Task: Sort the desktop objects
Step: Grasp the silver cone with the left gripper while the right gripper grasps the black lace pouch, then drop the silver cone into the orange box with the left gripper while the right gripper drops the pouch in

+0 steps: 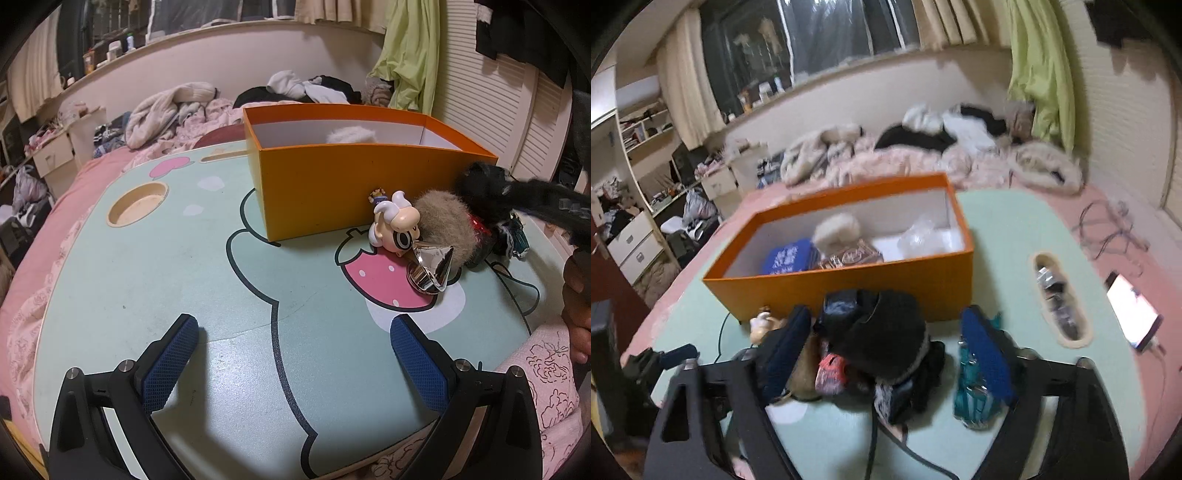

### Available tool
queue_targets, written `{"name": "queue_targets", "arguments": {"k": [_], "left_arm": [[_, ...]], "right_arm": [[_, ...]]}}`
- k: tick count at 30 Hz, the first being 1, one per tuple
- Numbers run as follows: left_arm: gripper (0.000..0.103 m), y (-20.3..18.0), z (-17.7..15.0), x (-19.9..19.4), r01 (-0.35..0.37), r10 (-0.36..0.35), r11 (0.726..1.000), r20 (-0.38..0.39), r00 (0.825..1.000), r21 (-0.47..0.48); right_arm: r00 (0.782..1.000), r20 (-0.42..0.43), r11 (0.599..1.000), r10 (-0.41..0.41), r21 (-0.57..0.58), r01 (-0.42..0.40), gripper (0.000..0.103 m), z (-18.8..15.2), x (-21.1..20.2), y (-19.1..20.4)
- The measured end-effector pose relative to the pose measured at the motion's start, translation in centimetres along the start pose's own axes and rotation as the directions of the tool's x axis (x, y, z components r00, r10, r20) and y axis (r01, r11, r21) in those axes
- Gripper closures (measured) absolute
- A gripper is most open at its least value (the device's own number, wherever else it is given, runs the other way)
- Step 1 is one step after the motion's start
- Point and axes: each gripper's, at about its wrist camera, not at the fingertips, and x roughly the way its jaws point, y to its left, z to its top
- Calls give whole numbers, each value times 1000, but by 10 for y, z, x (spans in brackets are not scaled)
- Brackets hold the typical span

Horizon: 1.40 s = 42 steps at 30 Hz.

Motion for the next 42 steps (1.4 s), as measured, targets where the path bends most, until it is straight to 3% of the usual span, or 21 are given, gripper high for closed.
{"name": "queue_targets", "arguments": {"k": [2, 6, 10, 13, 15, 17, 19, 20, 21, 25, 28, 37, 42], "left_arm": [[0, 0, 0, 0, 0, 0, 1000, 0, 1000, 0], [0, 0, 2, 1, 0, 0, 1000, 0, 1000, -1], [0, 0, 2, 0, 3, -3, 1000, 3, 1000, -1], [0, -3, 4, -14, 61, -61, 998, 50, 997, 8], [0, -14, 6, -31, 105, -112, 992, 116, 987, 65], [1, -24, 12, -34, 148, -160, 984, 125, 979, 101], [13, -37, 21, -27, 204, -216, 970, 89, 972, 131], [29, -43, 25, -21, 218, -229, 965, 62, 972, 143], [39, -49, 29, -13, 227, -234, 961, 27, 972, 156], [63, -57, 40, 13, 272, -266, 949, -60, 962, 160], [78, -58, 45, 17, 304, -298, 941, -63, 953, 149], [78, -37, 24, -14, 308, -314, 948, 79, 946, 81], [78, -18, 25, -26, 298, -298, 954, 138, 944, 26]], "right_arm": [[998, -25, 998, 49, 32, -48, 58, -2, 5, -7], [982, 75, 982, 174, 62, -179, 61, -15, -23, -20], [956, 173, 967, 235, 59, -248, 61, -23, -54, -36], [946, 223, 962, 233, 91, -259, 61, -14, -70, -53], [945, 251, 962, 207, 121, -243, 61, -4, -79, -64], [943, 274, 963, 189, 138, -233, 61, 3, -85, -73], [939, 296, 964, 176, 142, -225, 61, 5, -91, -78], [938, 301, 964, 173, 143, -224, 61, 6, -92, -79], [938, 301, 963, 173, 145, -225, 61, 6, -92, -79], [941, 281, 961, 188, 147, -236, 61, 4, -84, -78], [948, 238, 958, 213, 141, -251, 61, -2, -73, -70], [949, 108, 954, 295, 23, -299, 61, -31, -45, -11], [956, 75, 959, 285, -24, -284, 61, -35, -37, 9]]}}
